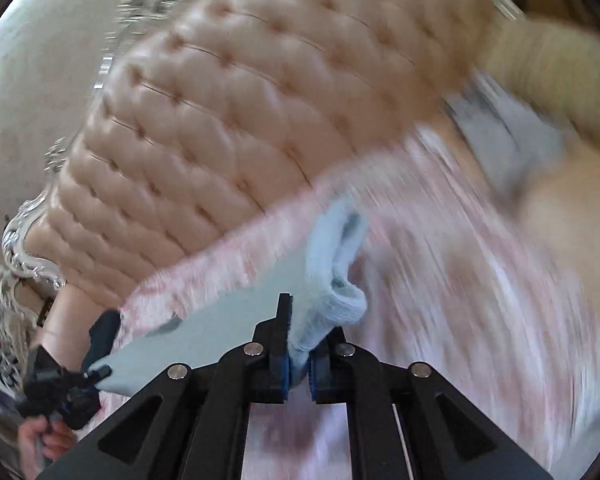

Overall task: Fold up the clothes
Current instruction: 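Grasp the folded shirt edge with the left gripper while the right gripper grasps it too, then open both grippers and release the folded light blue shirt onto the sheet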

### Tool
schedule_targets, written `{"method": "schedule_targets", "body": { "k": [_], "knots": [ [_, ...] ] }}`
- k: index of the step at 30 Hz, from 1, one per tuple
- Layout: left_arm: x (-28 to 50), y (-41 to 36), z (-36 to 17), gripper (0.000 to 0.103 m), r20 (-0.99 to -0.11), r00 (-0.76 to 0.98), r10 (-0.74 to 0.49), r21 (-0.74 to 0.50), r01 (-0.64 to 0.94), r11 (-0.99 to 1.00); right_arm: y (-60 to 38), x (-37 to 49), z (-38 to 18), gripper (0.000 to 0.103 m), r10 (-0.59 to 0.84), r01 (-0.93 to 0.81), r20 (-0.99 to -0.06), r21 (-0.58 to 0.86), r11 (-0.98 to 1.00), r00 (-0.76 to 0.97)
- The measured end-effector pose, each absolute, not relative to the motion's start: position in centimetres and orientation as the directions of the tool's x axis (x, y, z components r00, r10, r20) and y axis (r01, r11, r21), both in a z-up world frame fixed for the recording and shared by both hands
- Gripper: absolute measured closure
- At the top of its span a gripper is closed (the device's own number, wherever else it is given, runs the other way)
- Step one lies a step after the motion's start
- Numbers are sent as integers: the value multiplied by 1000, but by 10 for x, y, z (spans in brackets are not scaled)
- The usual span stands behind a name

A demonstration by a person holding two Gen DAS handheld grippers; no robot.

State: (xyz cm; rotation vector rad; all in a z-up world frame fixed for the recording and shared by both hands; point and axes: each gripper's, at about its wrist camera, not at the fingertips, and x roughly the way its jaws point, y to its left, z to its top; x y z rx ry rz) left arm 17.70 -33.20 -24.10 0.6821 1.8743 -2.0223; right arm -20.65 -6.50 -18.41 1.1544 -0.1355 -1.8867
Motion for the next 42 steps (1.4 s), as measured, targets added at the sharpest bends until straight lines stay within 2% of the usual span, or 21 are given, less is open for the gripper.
{"method": "schedule_targets", "body": {
  "k": [3, 9, 11, 13, 14, 16, 18, 20, 23, 25, 26, 28, 31, 34, 38, 42],
  "knots": [
    [196, -293, -279, 97, -590, -793, 150, -807, 574, -141, -26, -185, -235, 97, -634, 544, -768, 494, -678, -93],
    [211, -254, -292, 93, -646, -754, 119, -753, 605, -258, -2, -168, -256, 97, -547, 537, -831, 415, -734, -106],
    [215, -254, -297, 82, -654, -751, 95, -746, 618, -249, -3, -172, -262, 95, -532, 528, -842, 414, -742, -87],
    [226, -256, -301, 56, -662, -747, 60, -736, 634, -236, -1, -177, -264, 92, -534, 496, -843, 434, -752, -73],
    [232, -257, -302, 54, -664, -747, 41, -734, 639, -229, 0, -178, -263, 88, -524, 496, -848, 424, -758, -77],
    [241, -260, -297, 54, -647, -762, 7, -739, 626, -249, 5, -180, -262, 77, -495, 490, -864, 395, -777, -89],
    [249, -265, -289, 54, -622, -782, -26, -747, 603, -280, 14, -181, -261, 56, -454, 477, -885, 356, -804, -105],
    [257, -269, -281, 54, -596, -801, -58, -752, 581, -311, 33, -183, -260, 51, -427, 428, -898, 346, -835, -106],
    [263, -273, -269, 54, -558, -825, -95, -748, 549, -372, 57, -174, -233, 49, -421, 417, -875, 300, -858, -238],
    [246, -267, -259, 54, -558, -825, -88, -709, 529, -466, 49, -168, -212, 49, -533, 517, -809, 356, -779, -247],
    [235, -260, -254, 55, -572, -816, -84, -667, 522, -532, 37, -168, -215, 49, -546, 548, -805, 356, -757, -232],
    [215, -249, -249, 64, -601, -795, -77, -590, 506, -629, 13, -168, -221, 49, -569, 606, -798, 355, -711, -200],
    [174, -238, -246, 66, -646, -759, -82, -493, 497, -715, -22, -168, -230, 49, -598, 688, -788, 352, -635, -149],
    [149, -241, -266, 67, -732, -673, -108, -403, 555, -728, -54, -172, -245, 49, -586, 741, -802, 322, -589, -118],
    [156, -251, -279, 67, -744, -655, -132, -403, 598, -693, -43, -185, -262, 53, -531, 694, -832, 289, -660, -159],
    [176, -266, -277, 67, -691, -713, -114, -509, 593, -624, -34, -191, -270, 52, -507, 664, -845, 283, -692, -168]
  ]
}}
